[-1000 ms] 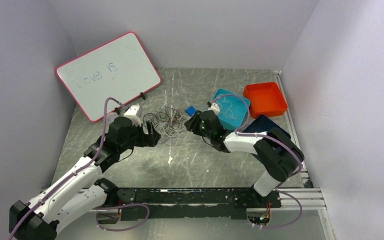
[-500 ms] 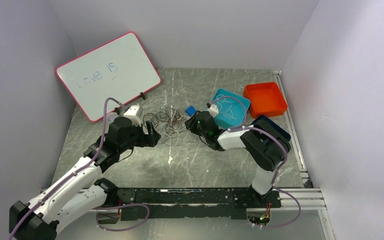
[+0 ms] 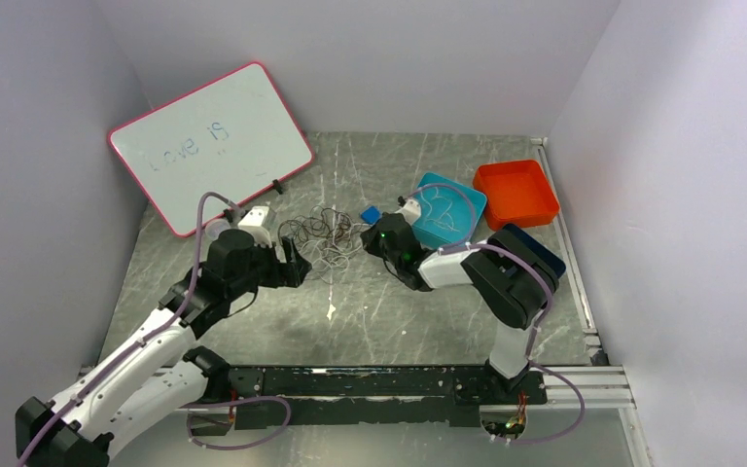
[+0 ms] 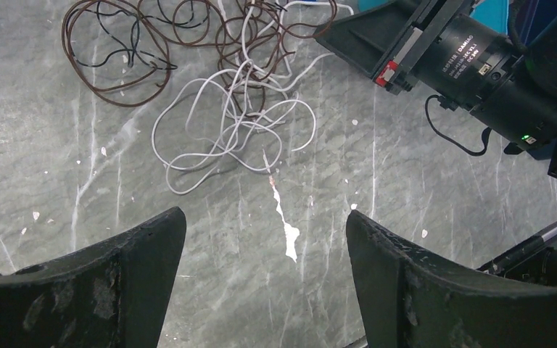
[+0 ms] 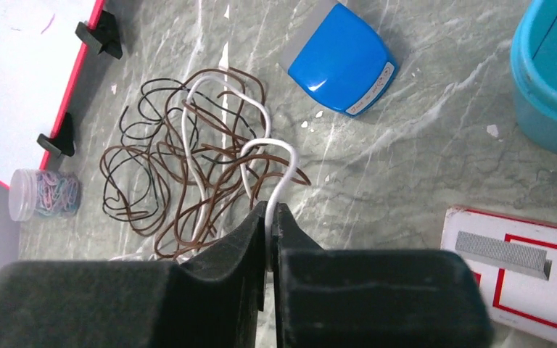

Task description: Untangle the cables

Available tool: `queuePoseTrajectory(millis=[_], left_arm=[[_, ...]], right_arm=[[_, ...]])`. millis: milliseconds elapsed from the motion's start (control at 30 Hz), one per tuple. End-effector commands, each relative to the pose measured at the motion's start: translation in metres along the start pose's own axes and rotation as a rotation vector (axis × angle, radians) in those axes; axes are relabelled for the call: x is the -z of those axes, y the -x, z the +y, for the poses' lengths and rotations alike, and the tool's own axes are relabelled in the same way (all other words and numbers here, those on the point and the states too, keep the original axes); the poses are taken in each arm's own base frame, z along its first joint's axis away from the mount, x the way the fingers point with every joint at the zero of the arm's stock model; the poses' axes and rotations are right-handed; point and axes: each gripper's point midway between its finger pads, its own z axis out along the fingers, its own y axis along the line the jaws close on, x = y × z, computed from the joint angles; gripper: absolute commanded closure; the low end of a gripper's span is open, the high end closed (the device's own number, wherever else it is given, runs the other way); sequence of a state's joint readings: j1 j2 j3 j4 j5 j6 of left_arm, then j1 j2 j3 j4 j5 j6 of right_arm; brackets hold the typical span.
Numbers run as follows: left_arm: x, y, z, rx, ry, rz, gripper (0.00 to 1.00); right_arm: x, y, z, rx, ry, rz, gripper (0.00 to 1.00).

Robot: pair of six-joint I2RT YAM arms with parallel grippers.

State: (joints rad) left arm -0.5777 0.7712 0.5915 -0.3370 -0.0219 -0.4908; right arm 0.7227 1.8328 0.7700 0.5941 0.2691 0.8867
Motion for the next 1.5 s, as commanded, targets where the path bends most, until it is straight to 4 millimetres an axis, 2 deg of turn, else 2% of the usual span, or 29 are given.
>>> queuePoseTrajectory(millis=[0, 133, 233, 400, 567, 700, 833, 1033, 1167, 1300, 1467], left_arm=[[0.003, -0.001, -0.001, -0.007, -0.005, 0.001, 0.14], [0.007, 0.009, -0.002, -0.034, -0.004, -0.030, 0.14], [0.010, 0.018, -0.002, -0.055, 0.000, -0.060, 0.14], [0.020, 0.037, -0.007, -0.068, -0.014, -0.144, 0.14], [0.030, 0.055, -0.023, -0.104, -0.098, -0.232, 0.13], [0.040, 0.072, -0.035, -0.167, -0.159, -0.309, 0.11], [0.048, 0.090, -0.041, -0.190, -0.173, -0.387, 0.08], [0.052, 0.106, -0.054, -0.200, -0.224, -0.461, 0.07], [0.055, 0.115, -0.064, -0.214, -0.268, -0.502, 0.06], [0.057, 0.126, -0.077, -0.231, -0.327, -0.550, 0.04], [0.049, 0.142, -0.090, -0.271, -0.358, -0.586, 0.03]], right_arm=[[0.013, 0.027, 0.021, 0.084, 0.022, -0.083, 0.94], [0.035, 0.049, 0.045, 0.229, 0.071, -0.085, 1.00], [0.051, 0.058, 0.067, 0.368, 0.141, -0.040, 1.00], [0.078, 0.072, 0.087, 0.532, 0.185, 0.038, 1.00], [0.104, 0.089, 0.127, 0.653, 0.306, 0.090, 1.00], [0.119, 0.092, 0.157, 0.701, 0.405, 0.163, 1.00], [0.134, 0.092, 0.185, 0.714, 0.520, 0.233, 1.00], [0.156, 0.111, 0.221, 0.624, 0.609, 0.212, 1.00], [0.166, 0.122, 0.236, 0.548, 0.618, 0.202, 1.00], [0.171, 0.121, 0.248, 0.468, 0.651, 0.224, 1.00], [0.176, 0.126, 0.261, 0.440, 0.648, 0.213, 1.00]])
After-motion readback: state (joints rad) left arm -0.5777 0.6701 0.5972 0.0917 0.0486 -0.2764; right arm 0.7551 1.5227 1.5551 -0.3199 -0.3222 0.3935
